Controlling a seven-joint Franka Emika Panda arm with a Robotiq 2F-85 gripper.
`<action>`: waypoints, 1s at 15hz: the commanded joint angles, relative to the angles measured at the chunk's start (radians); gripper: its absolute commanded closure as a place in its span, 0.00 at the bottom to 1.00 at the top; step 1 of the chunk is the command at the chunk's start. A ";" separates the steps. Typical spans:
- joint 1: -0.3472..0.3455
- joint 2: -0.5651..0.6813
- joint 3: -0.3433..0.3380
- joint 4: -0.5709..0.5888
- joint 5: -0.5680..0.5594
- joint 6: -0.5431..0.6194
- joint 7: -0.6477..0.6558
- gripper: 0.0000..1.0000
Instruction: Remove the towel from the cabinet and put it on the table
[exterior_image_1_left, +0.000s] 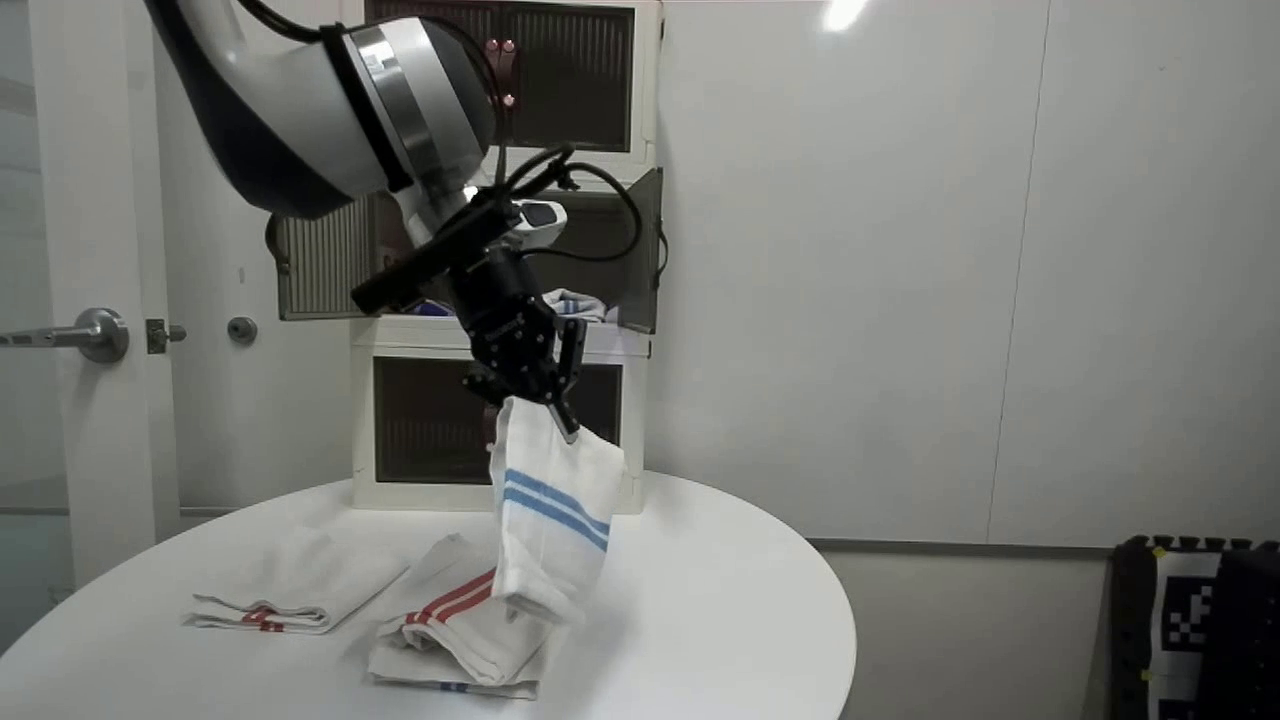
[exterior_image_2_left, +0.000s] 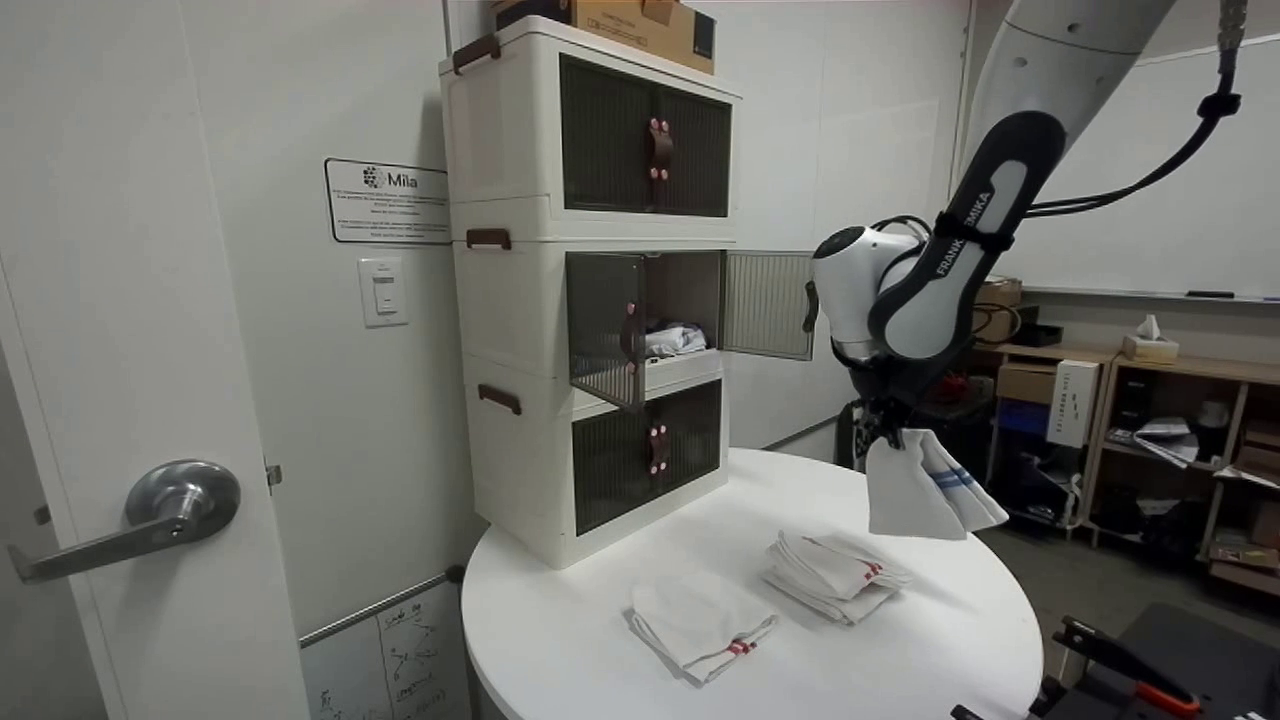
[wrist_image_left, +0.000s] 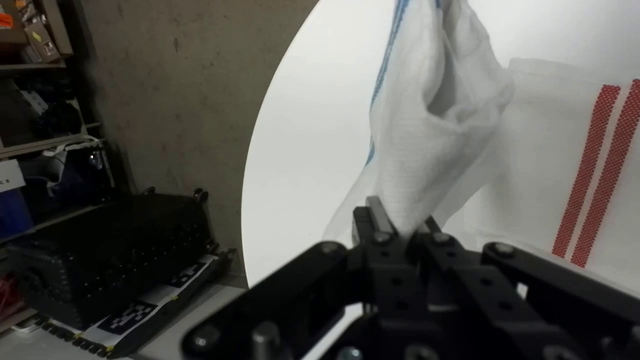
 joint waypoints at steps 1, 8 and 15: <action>0.045 0.094 -0.016 0.084 -0.055 -0.018 0.042 0.98; 0.102 0.229 -0.011 0.173 -0.075 0.011 0.010 0.98; 0.093 0.300 0.002 0.173 -0.045 0.135 -0.089 0.44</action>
